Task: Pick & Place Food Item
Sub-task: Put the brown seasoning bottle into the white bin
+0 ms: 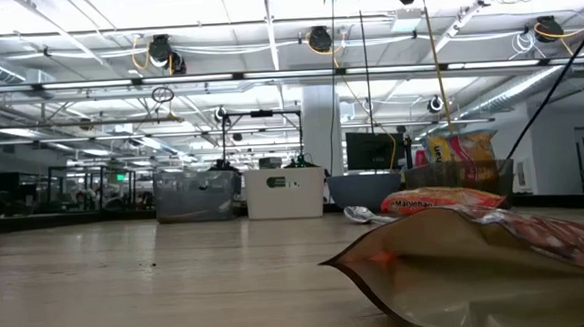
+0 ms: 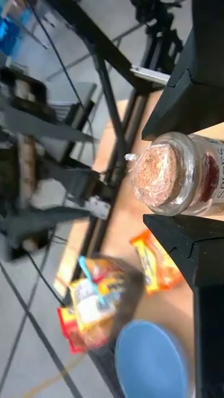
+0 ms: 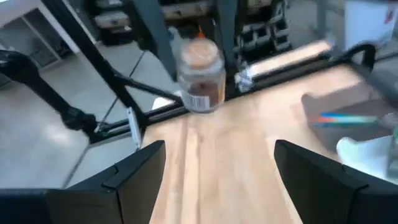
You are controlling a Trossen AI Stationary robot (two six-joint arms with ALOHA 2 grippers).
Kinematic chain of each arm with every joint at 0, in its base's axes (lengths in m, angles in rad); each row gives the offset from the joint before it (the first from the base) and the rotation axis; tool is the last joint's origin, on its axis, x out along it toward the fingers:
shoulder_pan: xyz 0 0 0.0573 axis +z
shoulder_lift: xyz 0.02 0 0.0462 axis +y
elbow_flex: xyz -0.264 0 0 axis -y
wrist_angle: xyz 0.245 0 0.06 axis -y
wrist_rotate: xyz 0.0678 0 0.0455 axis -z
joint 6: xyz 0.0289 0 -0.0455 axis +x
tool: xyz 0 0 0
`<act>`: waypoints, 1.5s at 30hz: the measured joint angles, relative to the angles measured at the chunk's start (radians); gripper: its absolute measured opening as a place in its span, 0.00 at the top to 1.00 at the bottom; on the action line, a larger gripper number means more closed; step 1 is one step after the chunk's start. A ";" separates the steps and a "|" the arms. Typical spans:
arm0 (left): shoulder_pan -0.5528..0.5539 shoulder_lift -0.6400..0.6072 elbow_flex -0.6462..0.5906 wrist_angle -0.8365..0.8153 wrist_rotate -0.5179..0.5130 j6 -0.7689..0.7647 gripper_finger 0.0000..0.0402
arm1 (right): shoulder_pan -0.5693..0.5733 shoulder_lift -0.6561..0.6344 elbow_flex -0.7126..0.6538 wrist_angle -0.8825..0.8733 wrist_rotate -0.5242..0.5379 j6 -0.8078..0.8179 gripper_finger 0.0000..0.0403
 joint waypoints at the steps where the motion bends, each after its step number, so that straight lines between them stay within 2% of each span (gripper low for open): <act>1: 0.006 -0.009 -0.009 -0.007 -0.001 0.006 0.53 | 0.000 -0.014 -0.007 0.005 0.007 -0.007 0.27; 5: 0.033 -0.050 -0.058 0.028 0.003 0.018 0.53 | 0.000 -0.076 -0.061 0.002 0.081 -0.010 0.27; 9: 0.068 -0.097 -0.162 0.132 0.018 0.017 0.53 | 0.000 -0.144 -0.149 0.030 0.169 0.010 0.27; 11: 0.090 -0.120 -0.226 0.253 0.045 0.009 0.53 | -0.004 -0.177 -0.207 0.082 0.192 0.033 0.27; 19: 0.218 -0.194 -0.496 0.523 0.169 -0.033 0.54 | -0.006 -0.237 -0.462 0.462 0.321 0.141 0.27; 27: 0.343 -0.223 -0.697 0.714 0.256 -0.070 0.54 | -0.005 -0.194 -0.663 0.811 0.449 0.285 0.27; 32: 0.382 -0.216 -0.794 0.812 0.208 -0.071 0.54 | -0.005 -0.148 -0.703 0.889 0.500 0.344 0.27; 38: 0.395 -0.201 -0.867 0.821 0.128 -0.024 0.54 | -0.004 -0.087 -0.699 0.974 0.523 0.357 0.27; 41: 0.377 -0.173 -0.871 0.817 0.060 0.036 0.54 | -0.006 -0.059 -0.699 1.021 0.531 0.365 0.27; 45: 0.328 -0.122 -0.871 0.848 -0.108 0.095 0.54 | -0.005 -0.038 -0.700 1.051 0.527 0.363 0.27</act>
